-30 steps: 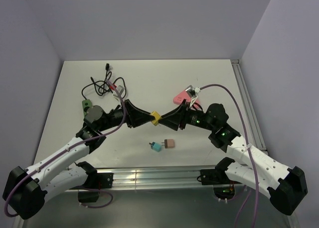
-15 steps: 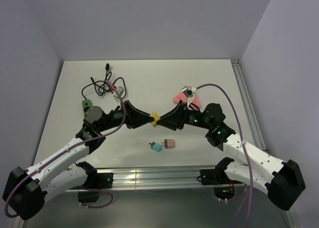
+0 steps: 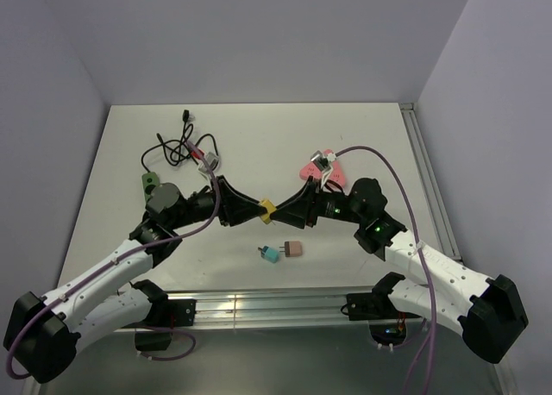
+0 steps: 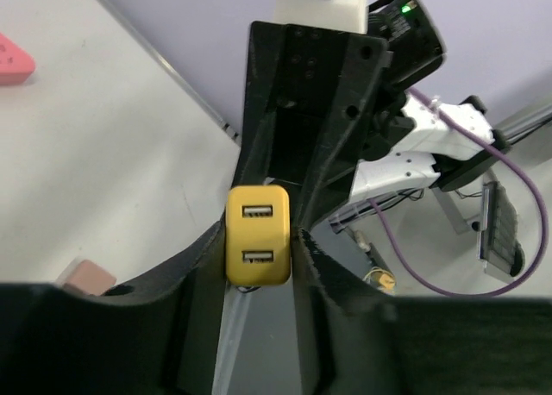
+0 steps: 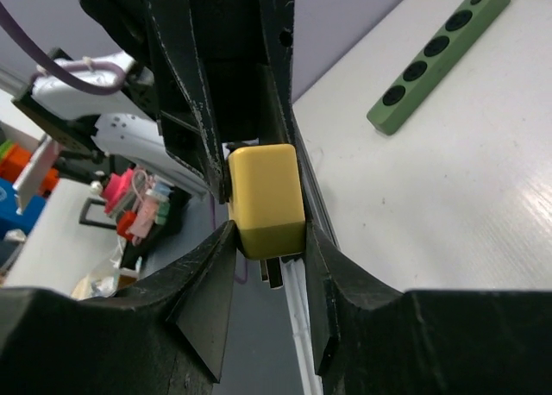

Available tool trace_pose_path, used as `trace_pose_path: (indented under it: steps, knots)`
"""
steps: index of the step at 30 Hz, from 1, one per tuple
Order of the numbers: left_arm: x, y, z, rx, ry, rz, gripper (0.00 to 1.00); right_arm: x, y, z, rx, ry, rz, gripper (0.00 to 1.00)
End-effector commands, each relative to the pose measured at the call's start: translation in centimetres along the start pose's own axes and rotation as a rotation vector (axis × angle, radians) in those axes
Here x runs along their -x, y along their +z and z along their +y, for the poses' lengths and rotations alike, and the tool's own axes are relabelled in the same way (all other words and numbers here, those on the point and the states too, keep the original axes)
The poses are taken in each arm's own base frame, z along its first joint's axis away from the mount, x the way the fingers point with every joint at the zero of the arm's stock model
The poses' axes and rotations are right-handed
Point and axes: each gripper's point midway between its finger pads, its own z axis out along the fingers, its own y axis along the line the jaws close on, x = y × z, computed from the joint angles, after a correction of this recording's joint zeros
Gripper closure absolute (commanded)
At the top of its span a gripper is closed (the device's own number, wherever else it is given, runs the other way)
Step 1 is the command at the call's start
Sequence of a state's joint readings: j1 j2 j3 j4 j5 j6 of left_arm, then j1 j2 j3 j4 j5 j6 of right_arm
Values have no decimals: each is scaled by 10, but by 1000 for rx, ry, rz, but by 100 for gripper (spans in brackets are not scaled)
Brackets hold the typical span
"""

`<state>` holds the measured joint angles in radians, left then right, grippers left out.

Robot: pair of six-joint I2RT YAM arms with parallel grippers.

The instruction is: Insert the plug

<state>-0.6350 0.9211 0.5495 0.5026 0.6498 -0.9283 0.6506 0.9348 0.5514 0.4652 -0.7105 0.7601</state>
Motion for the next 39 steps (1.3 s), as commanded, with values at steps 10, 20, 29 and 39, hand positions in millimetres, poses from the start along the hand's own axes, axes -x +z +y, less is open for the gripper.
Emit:
trace_pose_path:
  steps: [10, 20, 29, 39]
  knots:
    - [12, -12, -10, 92, 167, 33, 36, 4, -1, 19, 37, -161, 101, 100]
    - [-2, -13, -16, 29, 140, 161, 36, -7, -8, 24, 71, -217, 173, 100]
    - [-17, -13, -18, -20, 110, 257, 39, -9, -3, 23, 100, -214, 213, 100]
    - [-25, -13, -12, -6, 94, 325, 54, -11, 1, 21, 108, -220, 262, 100]
